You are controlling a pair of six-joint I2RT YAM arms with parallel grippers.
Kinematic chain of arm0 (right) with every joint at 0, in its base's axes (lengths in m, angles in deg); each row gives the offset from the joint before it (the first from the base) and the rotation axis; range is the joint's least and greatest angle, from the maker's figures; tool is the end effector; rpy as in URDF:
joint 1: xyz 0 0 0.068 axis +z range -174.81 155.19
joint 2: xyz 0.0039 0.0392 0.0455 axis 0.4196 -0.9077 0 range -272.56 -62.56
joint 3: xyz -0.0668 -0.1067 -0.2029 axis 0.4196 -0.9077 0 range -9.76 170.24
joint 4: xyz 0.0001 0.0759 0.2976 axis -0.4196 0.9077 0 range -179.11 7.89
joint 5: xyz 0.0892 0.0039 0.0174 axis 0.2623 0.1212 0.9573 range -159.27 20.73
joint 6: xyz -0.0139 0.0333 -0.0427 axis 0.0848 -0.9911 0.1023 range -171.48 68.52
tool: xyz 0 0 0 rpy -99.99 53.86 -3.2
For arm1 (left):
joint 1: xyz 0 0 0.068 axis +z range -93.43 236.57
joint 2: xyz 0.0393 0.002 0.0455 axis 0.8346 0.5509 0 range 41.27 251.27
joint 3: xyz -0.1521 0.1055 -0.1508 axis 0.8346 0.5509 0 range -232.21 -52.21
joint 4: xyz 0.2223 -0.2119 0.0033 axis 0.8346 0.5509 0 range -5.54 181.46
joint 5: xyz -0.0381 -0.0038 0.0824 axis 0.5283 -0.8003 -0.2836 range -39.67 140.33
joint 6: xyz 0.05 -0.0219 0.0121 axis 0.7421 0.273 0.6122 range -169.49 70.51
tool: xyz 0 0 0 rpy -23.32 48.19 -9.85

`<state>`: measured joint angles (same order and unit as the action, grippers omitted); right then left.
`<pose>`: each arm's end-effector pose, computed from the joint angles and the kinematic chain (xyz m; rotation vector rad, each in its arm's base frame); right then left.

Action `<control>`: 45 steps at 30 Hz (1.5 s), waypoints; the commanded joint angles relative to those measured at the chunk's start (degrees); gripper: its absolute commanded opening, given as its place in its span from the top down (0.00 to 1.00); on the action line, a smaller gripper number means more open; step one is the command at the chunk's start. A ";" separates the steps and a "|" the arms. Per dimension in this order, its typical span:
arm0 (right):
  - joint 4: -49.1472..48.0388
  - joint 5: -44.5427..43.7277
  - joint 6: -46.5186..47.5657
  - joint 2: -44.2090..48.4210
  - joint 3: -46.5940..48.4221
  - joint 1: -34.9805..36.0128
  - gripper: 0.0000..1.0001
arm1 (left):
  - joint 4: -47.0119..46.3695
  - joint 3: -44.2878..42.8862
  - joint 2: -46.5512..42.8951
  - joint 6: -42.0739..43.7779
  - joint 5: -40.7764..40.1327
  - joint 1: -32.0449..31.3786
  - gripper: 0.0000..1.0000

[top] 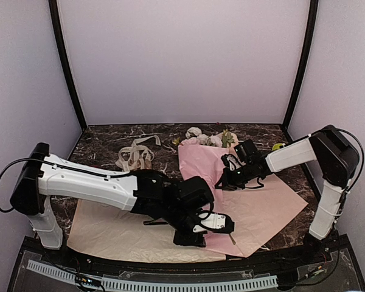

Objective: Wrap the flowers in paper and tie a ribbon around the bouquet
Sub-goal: Press the fold line on the 2/3-folded wrapping paper.

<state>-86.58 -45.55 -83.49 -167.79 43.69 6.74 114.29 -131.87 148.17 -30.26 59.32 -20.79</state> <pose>0.3092 0.2082 0.0520 -0.1701 2.6742 0.9305 0.0894 -0.4263 0.1574 2.0251 1.7219 -0.5644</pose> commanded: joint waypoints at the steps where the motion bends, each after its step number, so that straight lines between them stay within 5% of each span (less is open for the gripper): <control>1: 0.06 -2.54 0.53 -1.36 -1.03 -0.79 1.00 | -2.18 4.84 -9.82 3.88 7.35 1.39 0.59; 4: 0.37 -2.46 0.55 -1.33 -0.66 -0.72 1.00 | -8.66 8.33 -9.47 1.59 3.59 5.43 0.62; 8: 0.66 -2.27 0.55 -1.27 -0.29 -0.71 1.00 | -8.06 1.91 -0.80 -1.95 -2.95 7.71 0.76; 23: 3.51 -2.21 0.79 1.46 2.40 -0.74 1.00 | -8.46 1.88 10.78 -0.46 -2.41 4.36 0.69; 33: 22.34 -3.35 4.01 17.87 0.09 -0.75 0.60 | -9.78 5.49 10.88 -2.24 -1.30 4.66 0.70; 39: 22.68 1.62 0.76 26.55 -10.93 1.43 0.60 | -10.22 6.07 10.80 -3.28 0.36 5.35 0.70; 45: 11.61 6.14 -5.28 27.38 -18.48 7.23 0.64 | -10.25 6.20 10.79 -3.99 0.45 5.45 0.69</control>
<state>-66.87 -44.34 -83.95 -140.73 28.48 10.79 100.95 -128.17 157.74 -33.28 59.32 -15.22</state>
